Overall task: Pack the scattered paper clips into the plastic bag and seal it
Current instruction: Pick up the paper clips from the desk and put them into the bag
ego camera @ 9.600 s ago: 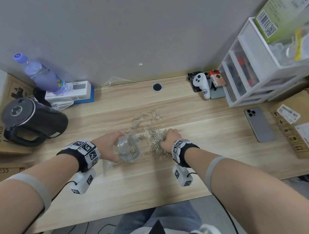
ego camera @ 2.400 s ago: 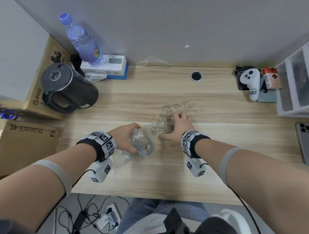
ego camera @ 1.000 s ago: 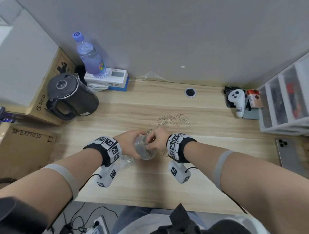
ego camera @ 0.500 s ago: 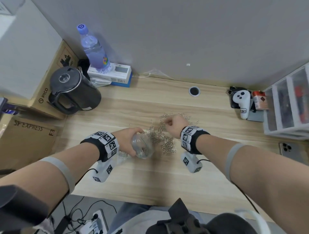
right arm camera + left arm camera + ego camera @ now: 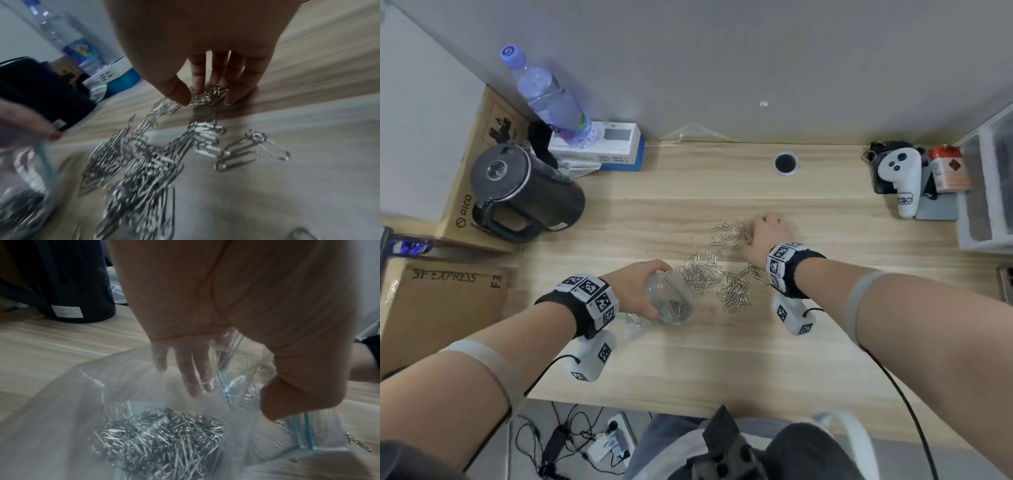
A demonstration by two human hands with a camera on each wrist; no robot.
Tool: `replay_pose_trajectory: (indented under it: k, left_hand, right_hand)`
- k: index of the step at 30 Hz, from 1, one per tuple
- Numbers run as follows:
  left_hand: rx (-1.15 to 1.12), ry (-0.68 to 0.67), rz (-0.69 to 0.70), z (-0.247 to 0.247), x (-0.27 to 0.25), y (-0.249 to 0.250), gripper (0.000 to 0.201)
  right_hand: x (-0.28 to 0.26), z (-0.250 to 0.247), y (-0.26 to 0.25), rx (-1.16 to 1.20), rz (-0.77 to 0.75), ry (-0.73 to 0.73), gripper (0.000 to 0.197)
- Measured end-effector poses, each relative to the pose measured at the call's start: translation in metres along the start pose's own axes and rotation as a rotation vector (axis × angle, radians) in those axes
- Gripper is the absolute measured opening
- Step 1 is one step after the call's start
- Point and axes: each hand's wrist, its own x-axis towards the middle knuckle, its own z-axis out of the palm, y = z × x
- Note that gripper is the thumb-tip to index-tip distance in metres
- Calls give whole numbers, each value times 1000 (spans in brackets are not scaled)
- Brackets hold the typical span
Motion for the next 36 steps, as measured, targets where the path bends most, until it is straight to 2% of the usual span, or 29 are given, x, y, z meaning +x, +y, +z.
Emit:
replay_pose_trajectory:
  k: [2,6,8,11,15,17,24,30,36]
  left_hand:
    - [-1,-10,-10,-1,3,2,89]
    - [-1,-28,-12,-3,8,5,89]
    - [3,-25,-16,-3,8,9,87]
    - [8,-19,-5,-2,7,11,88]
    - [2,-10,2,1,4,10,89]
    - [1,-1,-3,2,2,11,87]
    - [0,11,6,8,-5,14,87]
    - [27,3,2,15,-10,15,93]
    - [72,-1,26,19,-16,20,88]
  right_hand:
    - [-6,6,-6,19,-83,-81,46]
    - [-15,8,-12,-1,-237,-171,26]
    - [-15,0,-10,18,-220,-144,20]
    - [-12,-18,4,26,-114,-71,20]
    - [-11,-28,30,-46,112,-57,40]
    - [-15,-25,38,-51,172,-53,48]
    - [-42,1,24,31,30,-91,42]
    - [-59,22,1,117,-116,-206,45]
    - [-67,7,29,72,8,-127,44]
